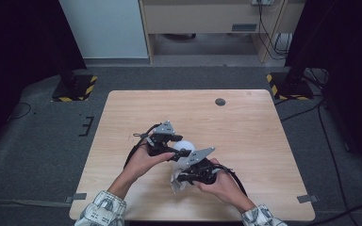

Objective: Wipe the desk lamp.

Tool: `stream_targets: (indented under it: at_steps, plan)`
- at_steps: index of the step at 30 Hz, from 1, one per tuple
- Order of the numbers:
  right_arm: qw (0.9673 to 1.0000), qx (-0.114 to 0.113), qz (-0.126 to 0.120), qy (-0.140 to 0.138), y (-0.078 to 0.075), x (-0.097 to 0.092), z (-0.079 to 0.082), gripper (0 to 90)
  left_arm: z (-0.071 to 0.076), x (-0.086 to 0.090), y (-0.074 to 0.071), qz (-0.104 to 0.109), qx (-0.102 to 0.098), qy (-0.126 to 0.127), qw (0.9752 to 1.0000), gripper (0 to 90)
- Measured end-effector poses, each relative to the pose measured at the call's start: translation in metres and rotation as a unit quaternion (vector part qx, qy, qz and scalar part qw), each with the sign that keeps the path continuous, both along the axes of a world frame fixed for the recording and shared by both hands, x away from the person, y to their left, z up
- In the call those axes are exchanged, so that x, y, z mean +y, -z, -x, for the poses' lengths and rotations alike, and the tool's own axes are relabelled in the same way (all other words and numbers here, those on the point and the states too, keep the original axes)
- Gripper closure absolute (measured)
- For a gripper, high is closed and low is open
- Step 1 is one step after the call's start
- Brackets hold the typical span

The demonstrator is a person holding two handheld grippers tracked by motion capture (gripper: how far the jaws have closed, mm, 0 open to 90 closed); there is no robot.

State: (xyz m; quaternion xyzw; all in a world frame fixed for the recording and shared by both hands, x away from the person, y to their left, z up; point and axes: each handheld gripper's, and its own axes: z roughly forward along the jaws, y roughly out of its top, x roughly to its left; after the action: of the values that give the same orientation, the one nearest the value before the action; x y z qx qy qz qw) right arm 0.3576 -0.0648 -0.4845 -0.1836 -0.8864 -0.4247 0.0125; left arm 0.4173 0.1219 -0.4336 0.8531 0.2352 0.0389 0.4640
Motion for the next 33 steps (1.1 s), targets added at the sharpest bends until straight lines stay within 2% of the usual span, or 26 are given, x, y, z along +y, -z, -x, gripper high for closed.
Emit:
stream_targets:
  at_steps: [2,7,9,16,20,24,29,33]
  plan:
    - [1.0000,-0.008,-0.005,0.001,-0.004,0.000,0.001,81.7,0.000,0.000,0.000,-0.001,0.000,0.000,1.0000,26.6]
    - [0.9989,-0.019,-0.042,0.007,-0.020,-0.004,0.004,81.8,0.000,0.000,0.000,0.000,0.000,0.000,1.0000,27.0]
    - [0.9991,-0.018,-0.039,0.005,-0.017,-0.004,0.003,81.8,0.000,0.001,0.000,0.000,0.001,0.000,1.0000,27.1]
    - [1.0000,0.004,0.001,0.006,0.002,0.002,0.000,81.6,0.001,0.001,-0.001,-0.002,-0.001,-0.002,1.0000,27.5]
    - [1.0000,0.006,0.002,0.004,0.003,0.002,-0.001,81.6,0.000,0.001,-0.001,-0.001,0.000,-0.002,1.0000,27.5]
    - [0.9997,0.012,0.019,0.004,0.006,0.000,-0.001,81.3,0.001,0.001,-0.001,-0.002,0.000,-0.003,1.0000,27.5]
    - [0.9994,0.009,0.032,0.009,0.005,-0.011,0.001,81.0,0.000,0.001,-0.001,-0.003,-0.001,-0.002,1.0000,27.8]
    - [0.9994,0.009,0.025,0.020,0.000,-0.022,0.000,81.0,0.001,0.001,-0.001,-0.003,-0.001,-0.002,1.0000,27.9]
